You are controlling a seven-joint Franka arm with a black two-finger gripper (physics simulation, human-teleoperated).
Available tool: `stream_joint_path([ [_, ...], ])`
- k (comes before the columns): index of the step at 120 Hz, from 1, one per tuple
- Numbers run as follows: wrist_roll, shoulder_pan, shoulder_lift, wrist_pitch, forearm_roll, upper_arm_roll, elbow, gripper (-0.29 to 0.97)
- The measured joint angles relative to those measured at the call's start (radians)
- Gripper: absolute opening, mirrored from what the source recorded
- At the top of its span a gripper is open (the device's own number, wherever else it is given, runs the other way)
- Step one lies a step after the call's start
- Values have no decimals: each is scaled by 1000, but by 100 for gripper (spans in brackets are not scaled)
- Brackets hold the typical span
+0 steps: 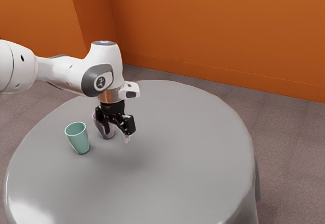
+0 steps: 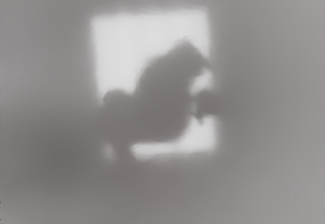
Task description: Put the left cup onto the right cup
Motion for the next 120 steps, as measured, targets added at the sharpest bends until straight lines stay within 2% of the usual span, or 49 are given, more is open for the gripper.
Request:
stream_joint_path([
  [49, 25, 8, 0, 29, 2, 51, 0, 68],
  [120, 126, 10, -1, 26, 0, 172, -2, 68],
])
